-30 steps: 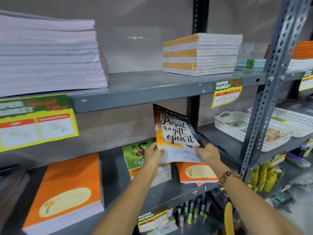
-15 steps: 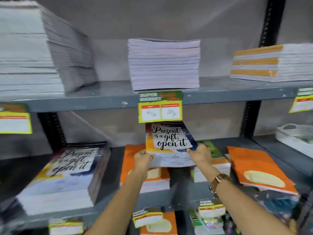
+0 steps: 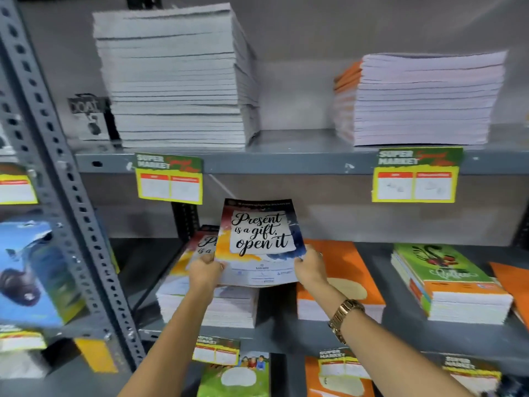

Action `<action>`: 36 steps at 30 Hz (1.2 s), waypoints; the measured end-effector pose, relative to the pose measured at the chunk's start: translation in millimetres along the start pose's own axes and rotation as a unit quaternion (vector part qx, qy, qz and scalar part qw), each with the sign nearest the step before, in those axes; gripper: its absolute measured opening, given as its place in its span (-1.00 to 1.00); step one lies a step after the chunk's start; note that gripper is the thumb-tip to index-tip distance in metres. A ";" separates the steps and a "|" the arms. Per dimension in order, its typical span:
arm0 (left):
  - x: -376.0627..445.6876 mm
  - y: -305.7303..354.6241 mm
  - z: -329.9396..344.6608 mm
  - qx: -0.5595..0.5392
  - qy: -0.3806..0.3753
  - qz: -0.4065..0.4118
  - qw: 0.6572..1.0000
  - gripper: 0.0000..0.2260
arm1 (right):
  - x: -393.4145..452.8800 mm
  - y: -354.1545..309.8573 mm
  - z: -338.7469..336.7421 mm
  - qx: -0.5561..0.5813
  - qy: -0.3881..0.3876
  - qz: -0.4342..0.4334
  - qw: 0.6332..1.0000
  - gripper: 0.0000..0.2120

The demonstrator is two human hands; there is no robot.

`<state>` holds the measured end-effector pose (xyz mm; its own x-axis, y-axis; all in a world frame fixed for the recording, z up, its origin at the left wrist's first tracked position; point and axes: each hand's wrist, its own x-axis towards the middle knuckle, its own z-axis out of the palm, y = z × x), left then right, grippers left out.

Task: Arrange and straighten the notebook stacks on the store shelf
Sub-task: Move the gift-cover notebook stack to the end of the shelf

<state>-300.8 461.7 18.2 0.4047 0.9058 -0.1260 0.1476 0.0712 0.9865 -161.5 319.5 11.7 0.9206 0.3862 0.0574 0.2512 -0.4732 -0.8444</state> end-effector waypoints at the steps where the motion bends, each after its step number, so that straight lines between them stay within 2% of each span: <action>1: 7.7 -1.5 -10.4 0.010 0.014 0.008 1.000 -0.66 | -0.7 -4.6 9.9 0.019 -0.018 -0.001 1.000 -0.76; 6: 39.5 -9.2 -49.8 0.064 0.074 0.036 0.995 -0.76 | -4.6 -17.6 55.0 0.102 -0.097 0.007 0.990 -0.65; 9: 55.1 -19.0 -65.9 0.141 0.089 0.054 0.984 -0.87 | -10.6 -16.0 77.5 0.074 -0.137 0.011 0.988 -0.53; 11: 65.3 -27.2 -72.6 0.204 0.090 0.069 0.972 -0.81 | -14.4 -13.9 86.3 0.037 -0.139 -0.004 0.990 -0.43; 16: 69.0 -27.8 -74.8 0.344 0.118 0.102 0.926 -0.83 | -11.8 -19.8 86.3 -0.018 -0.095 -0.027 0.995 -0.54; 21: 55.9 -33.2 -71.4 0.519 0.160 0.105 0.833 -0.81 | -18.1 -20.8 87.8 -0.103 -0.089 -0.087 0.987 -0.63; 23: 52.8 -34.7 -67.9 0.548 0.170 0.108 0.812 -0.82 | -21.6 -20.3 87.2 -0.154 -0.082 -0.118 0.978 -0.61; 30: 34.7 -18.8 -40.0 0.550 0.145 0.220 0.792 -0.76 | -22.3 -7.4 57.1 -0.249 0.039 -0.262 0.932 -0.57; 34: 15.2 -2.6 -5.5 0.531 0.120 0.290 0.787 -0.76 | -17.0 2.4 23.0 -0.324 0.079 -0.284 0.899 -0.53; 36: 3.6 7.3 18.3 0.538 0.099 0.317 0.775 -0.76 | -15.9 10.7 -2.3 -0.353 0.102 -0.292 0.883 -0.45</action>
<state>-281.8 457.8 23.0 0.5732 0.6696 0.4723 0.6850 -0.7079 0.1721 -172.7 306.5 3.0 0.5891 0.6116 0.5280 0.7586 -0.6438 -0.1006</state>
